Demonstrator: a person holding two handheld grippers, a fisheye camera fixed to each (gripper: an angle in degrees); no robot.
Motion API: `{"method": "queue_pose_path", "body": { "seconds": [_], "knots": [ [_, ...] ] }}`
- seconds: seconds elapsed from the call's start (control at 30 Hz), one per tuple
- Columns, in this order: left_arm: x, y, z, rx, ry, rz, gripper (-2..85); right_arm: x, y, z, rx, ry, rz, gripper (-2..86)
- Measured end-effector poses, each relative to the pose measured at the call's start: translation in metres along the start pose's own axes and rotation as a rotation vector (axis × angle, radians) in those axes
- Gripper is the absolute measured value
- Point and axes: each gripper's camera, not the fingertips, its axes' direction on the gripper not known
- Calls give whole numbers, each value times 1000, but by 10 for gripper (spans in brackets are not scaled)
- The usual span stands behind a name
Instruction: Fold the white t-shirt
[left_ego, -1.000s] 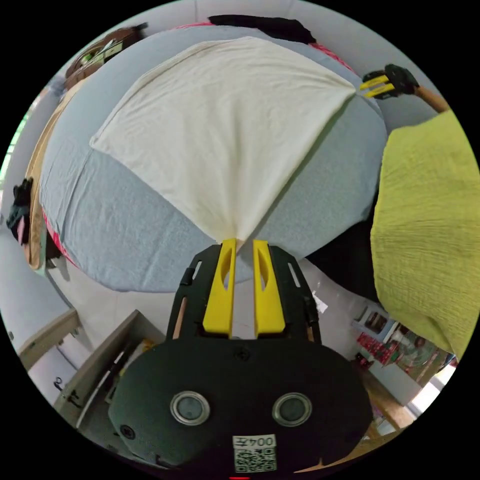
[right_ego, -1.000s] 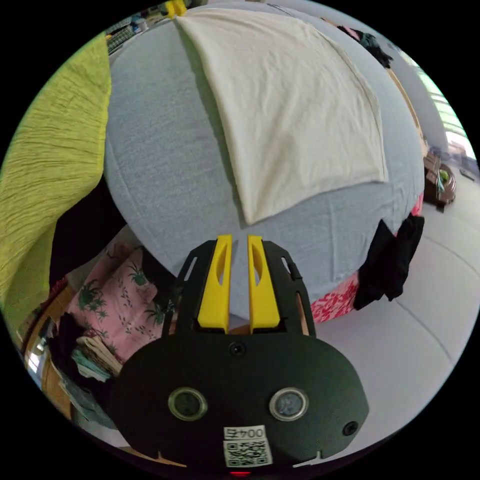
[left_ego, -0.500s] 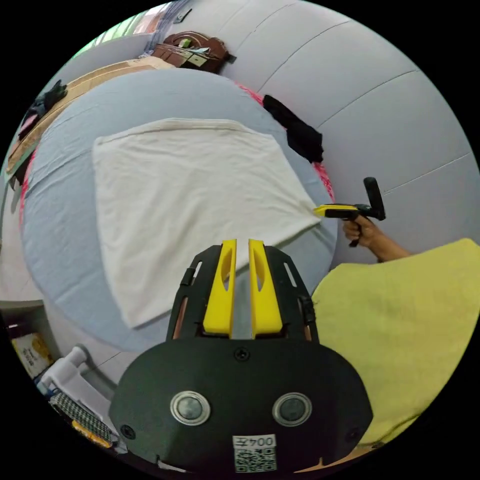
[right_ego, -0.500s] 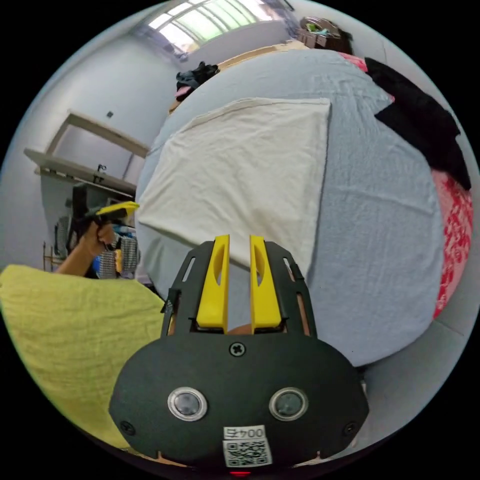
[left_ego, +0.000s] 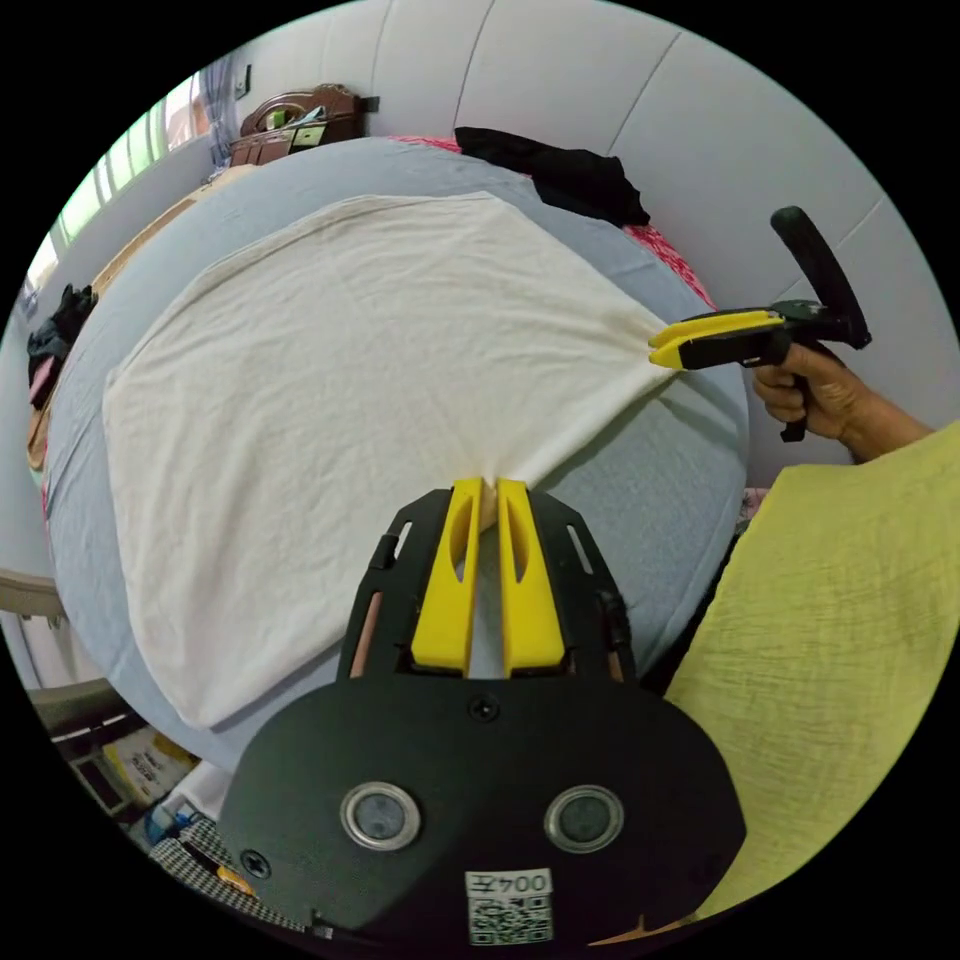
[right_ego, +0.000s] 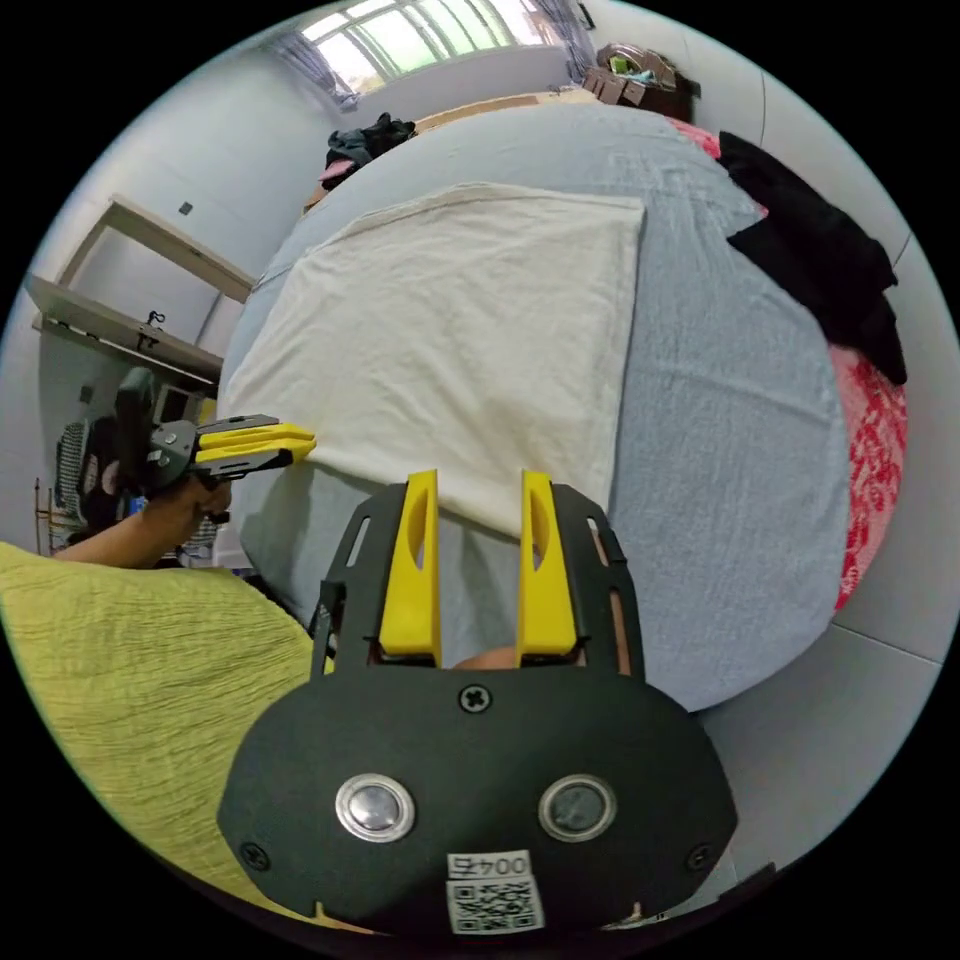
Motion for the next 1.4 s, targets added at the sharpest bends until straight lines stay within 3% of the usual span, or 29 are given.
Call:
{"method": "queue_pose_path", "body": {
  "seconds": [0.13,0.4,0.57,1.1,1.27,1.4],
  "knots": [
    [-8,-11,-2,-20,37,-15,11,6,-16,8,-77,159,-9,106],
    [-11,-44,-8,-91,13,-27,11,17,-39,5,-63,191,-40,74],
    [-12,-68,-10,-165,-9,-15,11,4,-76,12,-173,294,-79,76],
    [-35,-135,-19,-361,-21,-27,15,23,-188,30,-519,224,-56,57],
    [-71,-135,-27,-319,144,-110,13,28,-212,35,-540,204,-10,57],
    [-113,-133,-67,-134,179,-182,12,19,-223,40,-548,258,-45,58]
  ]
}}
